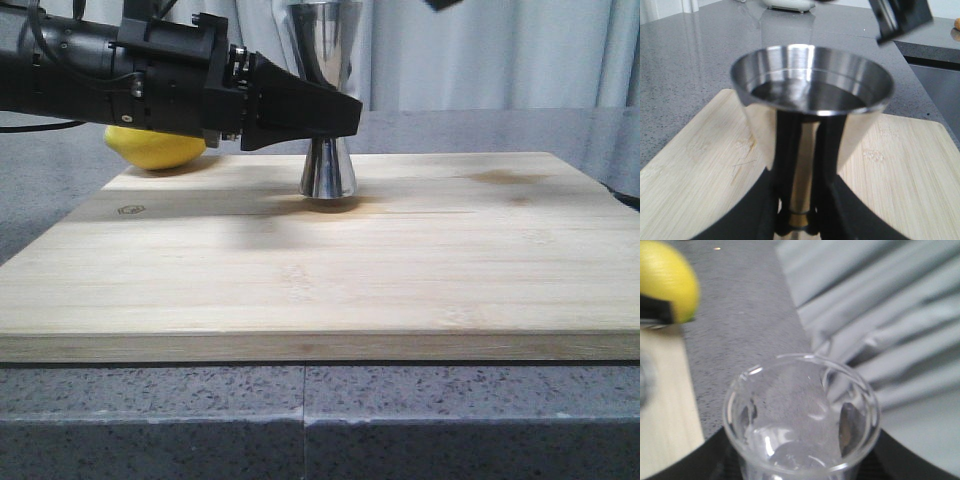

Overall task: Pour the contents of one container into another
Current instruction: 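Tilt the beaker upright and move it back with the right gripper, then lower the beaker onto the board and open the right gripper, then raise the right gripper away and lower the jigger with the left gripper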

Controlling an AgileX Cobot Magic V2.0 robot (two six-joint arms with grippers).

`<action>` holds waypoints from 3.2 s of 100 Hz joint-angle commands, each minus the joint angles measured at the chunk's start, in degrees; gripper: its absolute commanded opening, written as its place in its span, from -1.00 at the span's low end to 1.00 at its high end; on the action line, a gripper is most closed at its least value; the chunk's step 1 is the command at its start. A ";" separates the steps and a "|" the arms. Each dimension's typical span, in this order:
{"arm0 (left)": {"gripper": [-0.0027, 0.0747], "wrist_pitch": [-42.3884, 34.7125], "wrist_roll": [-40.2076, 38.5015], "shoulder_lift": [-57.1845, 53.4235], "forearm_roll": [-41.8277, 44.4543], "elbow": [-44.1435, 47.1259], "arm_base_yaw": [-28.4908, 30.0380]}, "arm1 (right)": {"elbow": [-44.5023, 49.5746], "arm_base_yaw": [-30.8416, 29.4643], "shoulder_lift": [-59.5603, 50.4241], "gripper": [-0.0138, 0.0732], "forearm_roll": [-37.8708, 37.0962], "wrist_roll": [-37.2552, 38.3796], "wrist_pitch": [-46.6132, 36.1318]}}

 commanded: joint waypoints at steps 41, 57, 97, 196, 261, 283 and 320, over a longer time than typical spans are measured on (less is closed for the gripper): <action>-0.69 6.00 -0.39 -2.74 -5.02 -1.53 -0.52 | 13.15 -14.10 -4.37 -0.06 37.63 -1.25 -19.62; -0.69 6.00 -0.39 -2.74 -5.02 -1.53 -0.52 | 19.44 -15.88 -4.37 -0.06 41.59 -5.75 -24.74; -0.69 6.00 -0.39 -2.74 -5.02 -1.53 -0.52 | 27.54 -15.88 -1.22 -0.06 50.88 -14.30 -32.45; -0.69 6.00 -0.39 -2.74 -5.02 -1.53 -0.52 | 29.87 -16.00 7.08 0.26 52.80 -15.14 -37.20; -0.69 6.00 -0.39 -2.74 -5.02 -1.53 -0.52 | 29.87 -16.00 -6.29 0.45 54.22 -11.39 -36.09; -0.69 6.00 -0.39 -2.74 -5.02 -1.53 -0.52 | 29.87 -16.00 -12.94 0.45 54.02 -9.63 -27.85; -0.69 6.00 -0.39 -2.74 -5.02 -1.53 -0.52 | 29.87 -16.00 -15.60 0.45 53.80 -9.54 -27.50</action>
